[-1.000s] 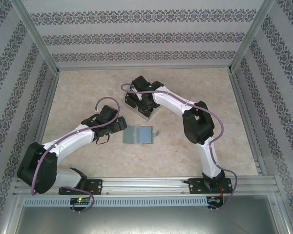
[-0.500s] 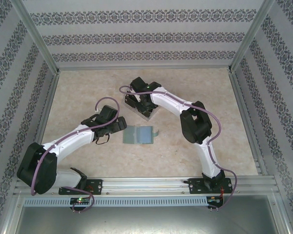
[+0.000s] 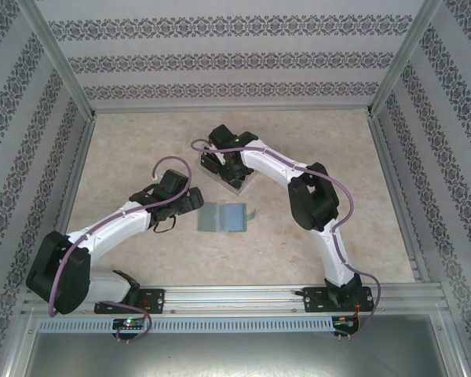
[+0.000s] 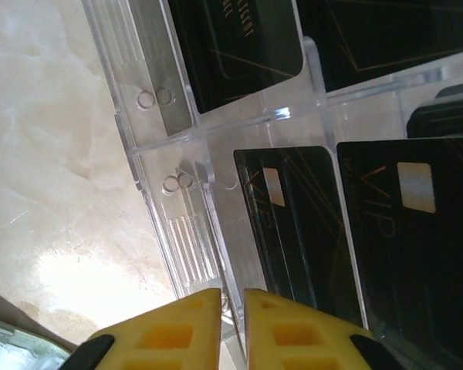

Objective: Put the credit cards into the card holder
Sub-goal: Pick up the credit card from the storage box.

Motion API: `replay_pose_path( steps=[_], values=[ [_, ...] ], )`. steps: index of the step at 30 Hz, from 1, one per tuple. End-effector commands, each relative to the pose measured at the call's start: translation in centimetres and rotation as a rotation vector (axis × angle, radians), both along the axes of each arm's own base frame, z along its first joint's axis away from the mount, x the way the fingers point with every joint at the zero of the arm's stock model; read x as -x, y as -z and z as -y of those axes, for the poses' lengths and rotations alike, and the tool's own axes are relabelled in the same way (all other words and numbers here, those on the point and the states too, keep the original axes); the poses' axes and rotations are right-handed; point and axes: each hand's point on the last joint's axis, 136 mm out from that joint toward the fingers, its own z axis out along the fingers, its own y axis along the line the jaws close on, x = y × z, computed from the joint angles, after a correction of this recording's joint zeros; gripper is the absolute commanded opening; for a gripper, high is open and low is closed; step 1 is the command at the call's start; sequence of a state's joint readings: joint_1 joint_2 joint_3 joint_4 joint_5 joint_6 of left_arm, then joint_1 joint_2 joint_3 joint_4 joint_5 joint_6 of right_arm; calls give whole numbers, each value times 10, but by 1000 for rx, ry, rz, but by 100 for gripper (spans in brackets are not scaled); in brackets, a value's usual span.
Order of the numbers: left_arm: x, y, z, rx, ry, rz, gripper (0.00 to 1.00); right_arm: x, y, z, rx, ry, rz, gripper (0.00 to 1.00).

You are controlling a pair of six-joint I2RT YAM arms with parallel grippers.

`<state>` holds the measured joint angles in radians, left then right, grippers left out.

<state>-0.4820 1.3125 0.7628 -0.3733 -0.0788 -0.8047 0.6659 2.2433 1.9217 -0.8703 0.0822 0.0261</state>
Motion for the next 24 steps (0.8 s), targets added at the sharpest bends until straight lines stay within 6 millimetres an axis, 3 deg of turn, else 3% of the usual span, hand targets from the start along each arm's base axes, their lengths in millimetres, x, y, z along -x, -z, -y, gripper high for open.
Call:
replay_pose_path(
  steps=[1,9,13,19,24],
  values=[
    [-2,-3,-6,11,-30,22,100,2,1,-3,1,-7,-21,11],
    [-2,-4,-6,8,-29,21,100,4,-10,-6,-33,-19,-35,0],
    [-2,-4,-6,8,-28,21,100,5,-25,-9,-71,-21,-40,0],
    [-2,-3,-6,7,-27,16,100,7,-66,-16,-151,-27,3,0],
    [-2,-2,-6,-8,-18,10,100,19,-116,-19,-290,4,53,0]
  ],
)
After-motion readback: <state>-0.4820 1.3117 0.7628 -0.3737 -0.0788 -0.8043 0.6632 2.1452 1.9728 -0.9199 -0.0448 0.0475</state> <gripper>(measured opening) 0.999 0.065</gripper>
